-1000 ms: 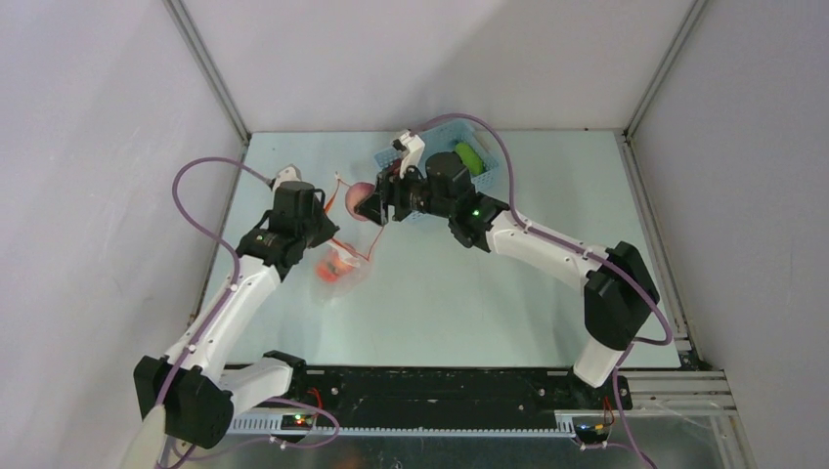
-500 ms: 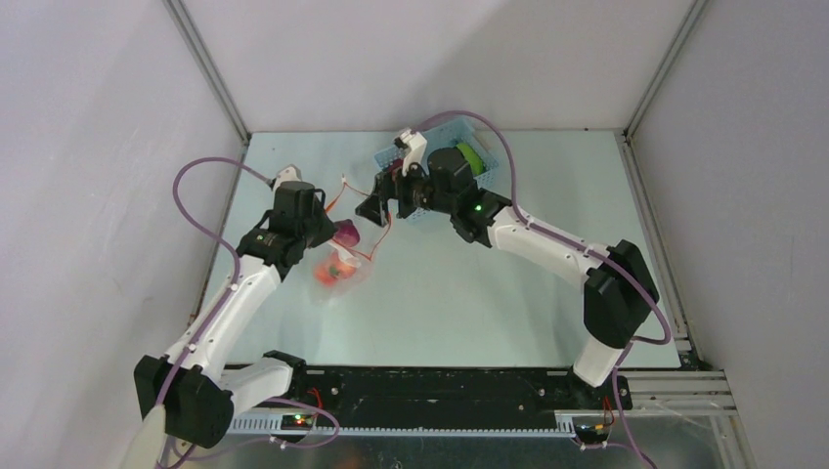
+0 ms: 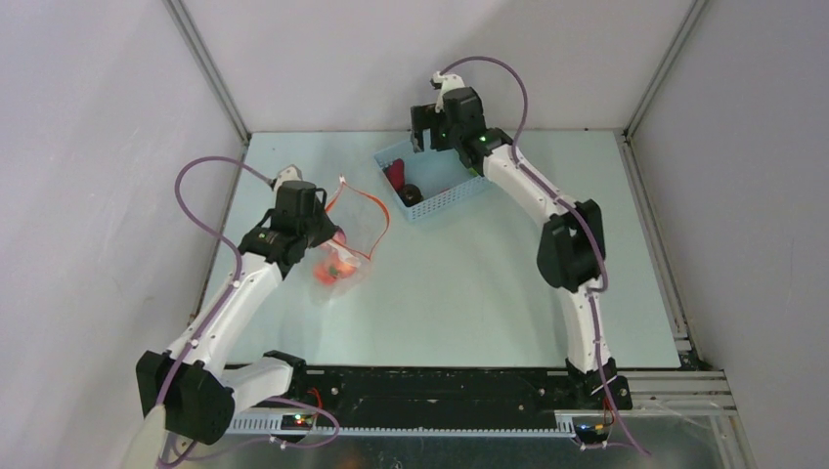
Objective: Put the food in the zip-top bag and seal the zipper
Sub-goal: Place the fake fruit in the zipper food storage bag, then pick up the fake vegetable from the bin.
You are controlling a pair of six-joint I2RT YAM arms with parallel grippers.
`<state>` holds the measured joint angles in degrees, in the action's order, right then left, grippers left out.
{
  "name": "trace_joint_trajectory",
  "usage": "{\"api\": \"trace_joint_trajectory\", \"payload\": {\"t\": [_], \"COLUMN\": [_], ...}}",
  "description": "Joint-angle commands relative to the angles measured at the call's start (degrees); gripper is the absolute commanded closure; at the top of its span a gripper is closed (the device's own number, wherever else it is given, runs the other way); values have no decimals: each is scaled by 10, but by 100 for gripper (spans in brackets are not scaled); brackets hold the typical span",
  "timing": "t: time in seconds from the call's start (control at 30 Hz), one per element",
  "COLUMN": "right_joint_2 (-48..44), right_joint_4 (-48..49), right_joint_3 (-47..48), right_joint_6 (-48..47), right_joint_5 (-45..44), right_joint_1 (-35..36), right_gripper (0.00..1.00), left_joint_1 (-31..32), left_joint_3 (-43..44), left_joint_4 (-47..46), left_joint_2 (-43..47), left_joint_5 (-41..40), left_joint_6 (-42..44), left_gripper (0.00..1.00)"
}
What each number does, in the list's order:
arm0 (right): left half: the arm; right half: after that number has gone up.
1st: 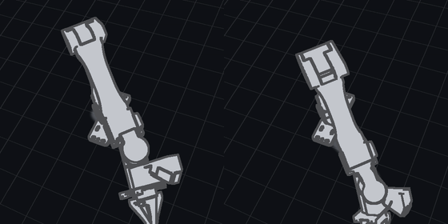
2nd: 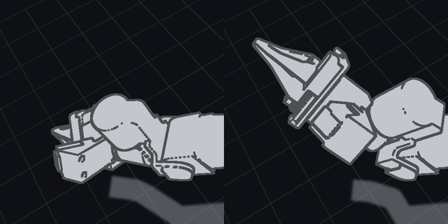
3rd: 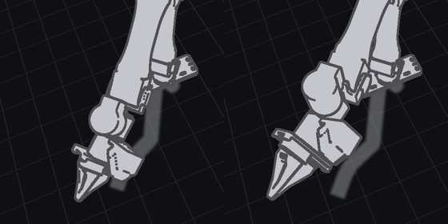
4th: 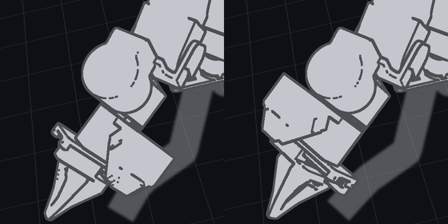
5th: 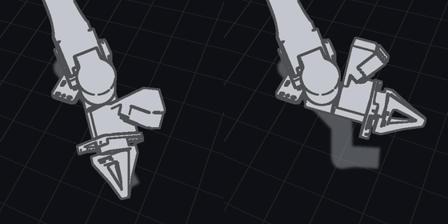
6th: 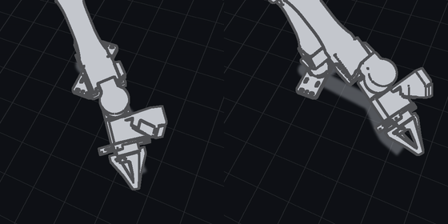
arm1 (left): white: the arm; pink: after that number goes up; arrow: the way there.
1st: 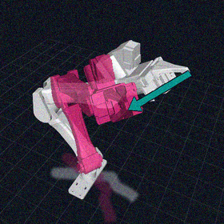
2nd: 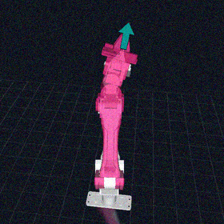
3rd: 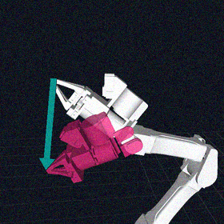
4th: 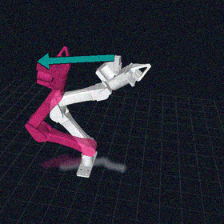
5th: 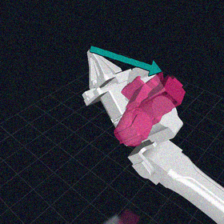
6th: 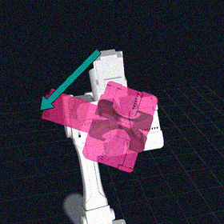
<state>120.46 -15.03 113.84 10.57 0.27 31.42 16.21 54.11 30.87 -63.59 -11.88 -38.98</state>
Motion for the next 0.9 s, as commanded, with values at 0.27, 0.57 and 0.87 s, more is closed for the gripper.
{"api": "trace_joint_trajectory", "payload": {"t": [0.27,0.57,0.87], "right_joint_2": [189,254,295], "right_joint_4": [-63,-3,40], "right_joint_3": [184,205,209], "right_joint_6": [-232,-297,-309], "right_joint_5": [-244,-283,-293], "right_joint_1": [-14,-19,-28], "right_gripper": [0,1,8], "left_joint_1": [-7,-8,-8], "left_joint_3": [-2,-1,-1], "left_joint_4": [-14,-14,-14], "left_joint_2": [-10,-18,-22], "left_joint_5": [-15,-9,-8], "left_joint_6": [5,2,1], "left_gripper": [100,100,100]}}
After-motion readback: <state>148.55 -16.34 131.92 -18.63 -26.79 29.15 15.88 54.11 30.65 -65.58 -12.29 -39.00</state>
